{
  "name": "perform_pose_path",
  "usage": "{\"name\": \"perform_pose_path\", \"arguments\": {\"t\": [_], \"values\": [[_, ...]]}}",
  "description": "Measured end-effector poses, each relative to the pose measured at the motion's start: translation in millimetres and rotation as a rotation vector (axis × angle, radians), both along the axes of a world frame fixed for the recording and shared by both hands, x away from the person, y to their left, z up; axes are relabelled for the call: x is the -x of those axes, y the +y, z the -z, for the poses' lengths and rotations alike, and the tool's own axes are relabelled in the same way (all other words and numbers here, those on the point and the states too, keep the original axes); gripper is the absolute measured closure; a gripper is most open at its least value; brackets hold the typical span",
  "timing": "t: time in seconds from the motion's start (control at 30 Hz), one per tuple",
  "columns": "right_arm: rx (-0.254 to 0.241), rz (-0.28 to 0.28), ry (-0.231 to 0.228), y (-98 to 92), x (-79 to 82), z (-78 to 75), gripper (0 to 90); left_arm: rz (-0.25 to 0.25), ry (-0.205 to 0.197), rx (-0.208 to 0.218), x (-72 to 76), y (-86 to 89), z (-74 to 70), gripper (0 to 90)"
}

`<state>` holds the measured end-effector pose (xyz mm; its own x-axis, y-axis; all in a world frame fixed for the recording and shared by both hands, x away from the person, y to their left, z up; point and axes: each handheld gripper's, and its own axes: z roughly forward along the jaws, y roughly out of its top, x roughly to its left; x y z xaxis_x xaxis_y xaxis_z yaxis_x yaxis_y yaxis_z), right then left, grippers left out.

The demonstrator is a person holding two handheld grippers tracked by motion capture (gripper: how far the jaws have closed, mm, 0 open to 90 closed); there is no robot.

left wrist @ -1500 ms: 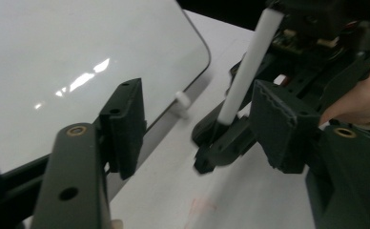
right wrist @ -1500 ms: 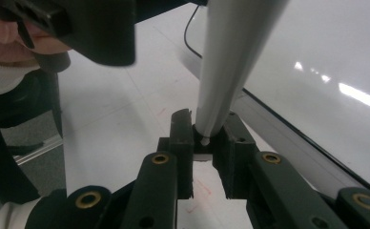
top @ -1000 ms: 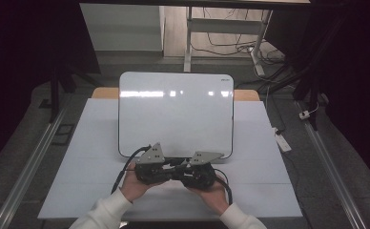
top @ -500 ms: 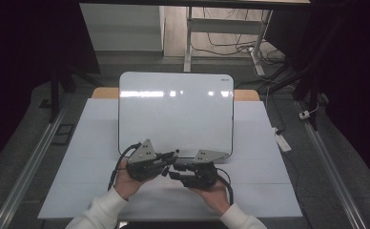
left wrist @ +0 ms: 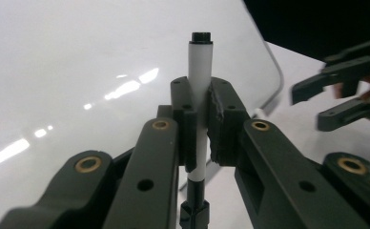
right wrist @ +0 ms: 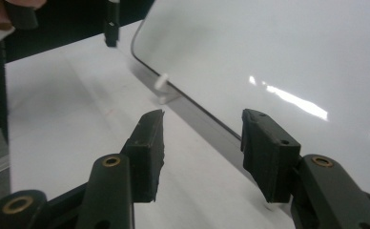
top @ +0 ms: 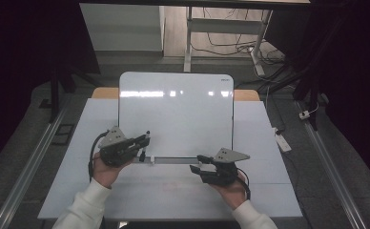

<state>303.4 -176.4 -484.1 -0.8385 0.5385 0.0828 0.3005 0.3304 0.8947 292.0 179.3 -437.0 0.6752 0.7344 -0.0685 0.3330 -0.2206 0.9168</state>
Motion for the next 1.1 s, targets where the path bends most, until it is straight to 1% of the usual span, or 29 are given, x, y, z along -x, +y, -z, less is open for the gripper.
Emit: {"name": "perform_pose_path", "arguments": {"t": [0.13, 0.23, 0.43, 0.63, 0.77, 0.93, 1.03, 1.1], "values": [[0.000, 0.022, -0.009, -9.5, 0.0, 0.1, 49.2, -0.051, 0.009, 0.013, -4.1, 12.5, 0.2, 81.7], [0.004, 0.039, -0.015, -16.9, 1.2, -0.6, 49.0, -0.086, 0.023, 0.022, -9.0, 20.9, 2.0, 81.7], [0.000, 0.069, -0.013, -31.4, 5.8, -2.4, 48.6, -0.142, 0.057, 0.016, -21.2, 30.9, 7.4, 81.6], [0.012, 0.105, -0.018, -48.6, 12.1, -2.1, 48.4, -0.176, 0.105, 0.007, -37.7, 33.7, 17.7, 81.6], [0.020, 0.128, -0.020, -58.6, 13.7, -1.3, 48.4, -0.197, 0.124, 0.007, -45.7, 35.7, 23.4, 81.6], [0.032, 0.148, -0.022, -66.6, 13.7, 0.5, 48.3, -0.211, 0.140, 0.016, -54.4, 37.6, 30.0, 81.5], [0.034, 0.156, -0.020, -70.1, 13.4, 1.4, 48.3, -0.214, 0.138, 0.026, -58.7, 37.4, 32.6, 81.4], [0.035, 0.161, -0.018, -71.9, 13.0, 1.7, 48.3, -0.220, 0.135, 0.025, -61.2, 36.7, 34.3, 81.3]]}}
